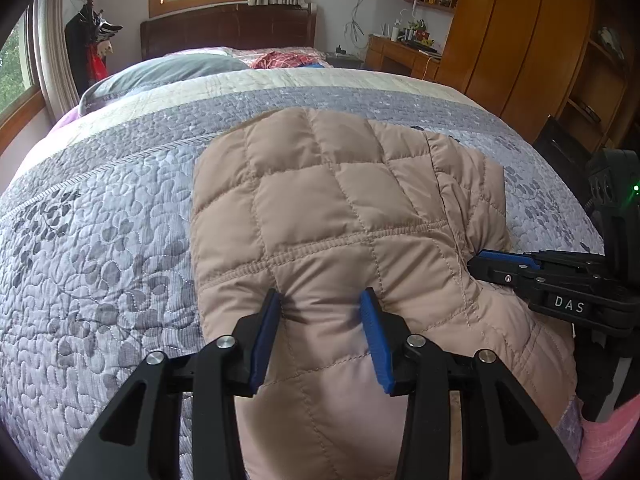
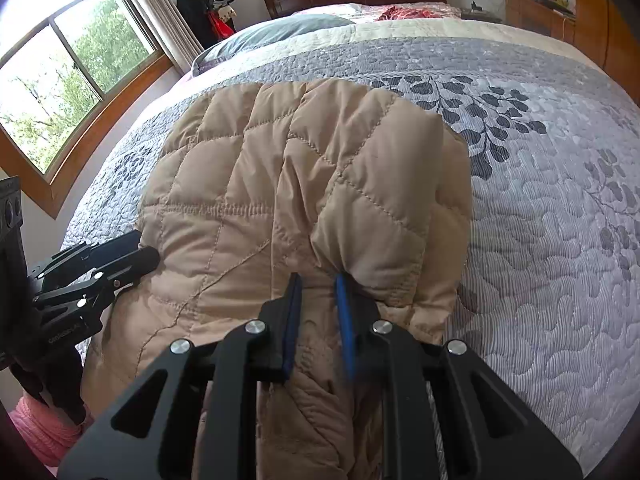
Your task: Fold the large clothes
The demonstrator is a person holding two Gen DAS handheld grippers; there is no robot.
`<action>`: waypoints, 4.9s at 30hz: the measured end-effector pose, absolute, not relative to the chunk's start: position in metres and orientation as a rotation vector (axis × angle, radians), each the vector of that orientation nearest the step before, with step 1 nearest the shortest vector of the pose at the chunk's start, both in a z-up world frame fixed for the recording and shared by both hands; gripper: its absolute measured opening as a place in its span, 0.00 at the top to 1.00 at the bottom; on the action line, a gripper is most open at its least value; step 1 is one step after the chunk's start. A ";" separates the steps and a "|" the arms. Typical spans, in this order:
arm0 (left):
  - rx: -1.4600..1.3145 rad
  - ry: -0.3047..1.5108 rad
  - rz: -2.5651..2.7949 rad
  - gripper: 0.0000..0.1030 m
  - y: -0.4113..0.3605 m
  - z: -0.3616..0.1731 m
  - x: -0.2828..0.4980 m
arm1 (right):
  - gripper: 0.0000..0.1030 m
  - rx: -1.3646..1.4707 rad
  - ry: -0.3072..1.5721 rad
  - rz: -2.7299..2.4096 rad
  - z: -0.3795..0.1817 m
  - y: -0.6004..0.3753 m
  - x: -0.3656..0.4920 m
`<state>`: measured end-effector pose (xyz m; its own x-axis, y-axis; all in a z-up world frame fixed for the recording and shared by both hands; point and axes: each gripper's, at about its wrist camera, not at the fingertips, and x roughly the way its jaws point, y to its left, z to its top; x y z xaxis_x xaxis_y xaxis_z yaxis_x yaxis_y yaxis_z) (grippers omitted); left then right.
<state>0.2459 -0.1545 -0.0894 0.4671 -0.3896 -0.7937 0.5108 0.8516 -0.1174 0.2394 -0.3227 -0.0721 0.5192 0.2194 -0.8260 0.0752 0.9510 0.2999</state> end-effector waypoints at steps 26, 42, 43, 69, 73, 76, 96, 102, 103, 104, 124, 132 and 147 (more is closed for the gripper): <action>0.153 0.909 -0.562 0.58 -0.155 -0.100 0.249 | 0.85 0.329 1.006 0.076 -0.079 -0.320 0.239; 0.165 0.859 -0.493 0.33 -0.093 -0.063 0.218 | 0.26 0.384 0.879 0.074 -0.038 -0.358 0.172; 0.161 0.860 -0.493 0.31 -0.089 -0.063 0.217 | 0.22 0.408 0.883 0.096 -0.040 -0.363 0.168; -0.354 1.215 -0.881 0.16 -0.055 -0.140 0.273 | 0.11 0.819 1.014 0.454 -0.118 -0.397 0.195; -0.376 1.229 -0.956 0.15 -0.069 -0.144 0.281 | 0.11 0.784 1.034 0.495 -0.121 -0.381 0.202; -0.346 1.226 -0.945 0.13 -0.083 -0.144 0.282 | 0.11 0.762 1.033 0.513 -0.121 -0.369 0.210; -0.324 0.966 -0.905 0.45 -0.057 -0.076 0.253 | 0.57 0.464 0.884 0.521 -0.033 -0.311 0.231; -0.350 0.885 -0.845 0.45 -0.034 -0.068 0.294 | 0.57 0.367 0.869 0.515 -0.013 -0.288 0.299; -0.356 0.876 -0.830 0.45 -0.029 -0.070 0.304 | 0.57 0.346 0.868 0.510 -0.012 -0.283 0.316; -0.362 0.871 -0.819 0.45 -0.027 -0.071 0.311 | 0.57 0.342 0.870 0.507 -0.013 -0.279 0.328; -0.287 0.942 -0.641 0.25 0.013 -0.131 0.380 | 0.36 0.436 0.995 0.482 -0.079 -0.286 0.393; -0.136 0.922 -0.552 0.20 0.023 -0.120 0.317 | 0.40 0.440 0.974 0.441 -0.075 -0.311 0.328; -0.112 0.938 -0.480 0.19 0.016 -0.127 0.302 | 0.44 0.396 1.020 0.342 -0.089 -0.299 0.319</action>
